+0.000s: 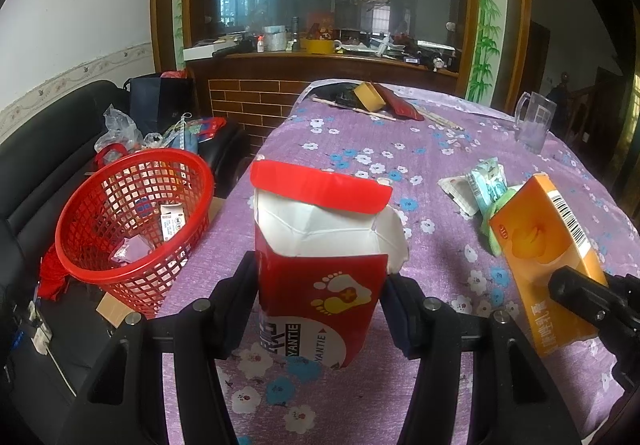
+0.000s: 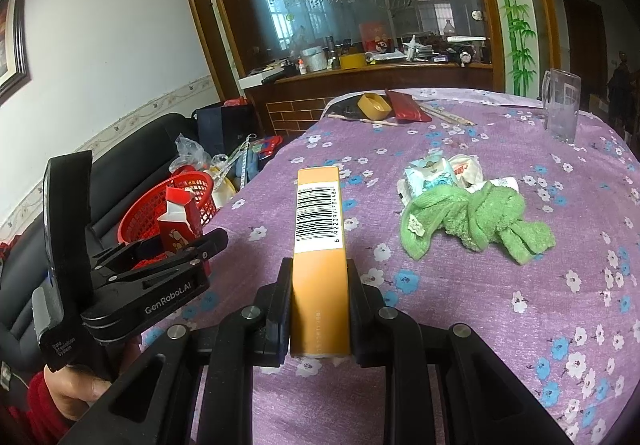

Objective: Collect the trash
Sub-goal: 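Drop the carton from the left tool into the red basket while the right tool drops the orange box there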

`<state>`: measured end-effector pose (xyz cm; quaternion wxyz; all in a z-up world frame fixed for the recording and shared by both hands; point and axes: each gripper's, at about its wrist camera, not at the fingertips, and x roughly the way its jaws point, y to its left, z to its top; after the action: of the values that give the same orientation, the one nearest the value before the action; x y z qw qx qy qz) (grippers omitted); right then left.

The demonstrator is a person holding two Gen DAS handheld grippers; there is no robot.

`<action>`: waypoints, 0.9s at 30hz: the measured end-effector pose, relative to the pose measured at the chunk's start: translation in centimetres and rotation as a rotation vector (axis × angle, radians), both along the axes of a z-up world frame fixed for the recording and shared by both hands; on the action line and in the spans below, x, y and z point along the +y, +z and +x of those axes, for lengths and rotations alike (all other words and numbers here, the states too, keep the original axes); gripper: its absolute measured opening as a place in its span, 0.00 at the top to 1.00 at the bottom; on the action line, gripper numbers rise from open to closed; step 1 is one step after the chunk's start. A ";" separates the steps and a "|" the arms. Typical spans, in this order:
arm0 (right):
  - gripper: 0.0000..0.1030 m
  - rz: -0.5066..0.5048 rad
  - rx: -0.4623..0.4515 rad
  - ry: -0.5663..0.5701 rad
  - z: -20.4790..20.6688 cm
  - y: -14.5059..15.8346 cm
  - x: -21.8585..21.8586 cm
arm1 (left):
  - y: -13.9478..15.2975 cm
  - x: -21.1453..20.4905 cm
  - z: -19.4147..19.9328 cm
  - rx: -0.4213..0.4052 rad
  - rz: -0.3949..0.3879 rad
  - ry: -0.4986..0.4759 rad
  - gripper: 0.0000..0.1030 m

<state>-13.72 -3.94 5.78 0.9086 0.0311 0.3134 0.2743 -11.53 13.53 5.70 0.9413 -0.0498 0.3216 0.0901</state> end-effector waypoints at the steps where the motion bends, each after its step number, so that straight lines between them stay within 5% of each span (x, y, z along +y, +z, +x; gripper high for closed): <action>1: 0.76 0.001 0.004 0.009 0.1 0.1 0.1 | 0.1 0.3 -0.1 0.000 -0.007 0.001 0.46; 12: 0.76 0.070 0.118 0.180 3.5 3.2 4.9 | 3.4 10.0 -1.8 -0.040 -0.099 0.130 0.46; 21: 0.76 0.054 0.153 0.307 6.4 5.0 14.4 | 2.1 20.3 -2.0 0.006 -0.156 0.266 0.46; 27: 0.76 0.051 0.189 0.370 8.4 4.6 21.5 | 1.3 23.2 -0.8 0.014 -0.175 0.270 0.46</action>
<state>-5.34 17.55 10.39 0.8082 0.0216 0.3903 0.4404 -12.29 36.77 6.97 0.9104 -0.1738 0.3251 0.1880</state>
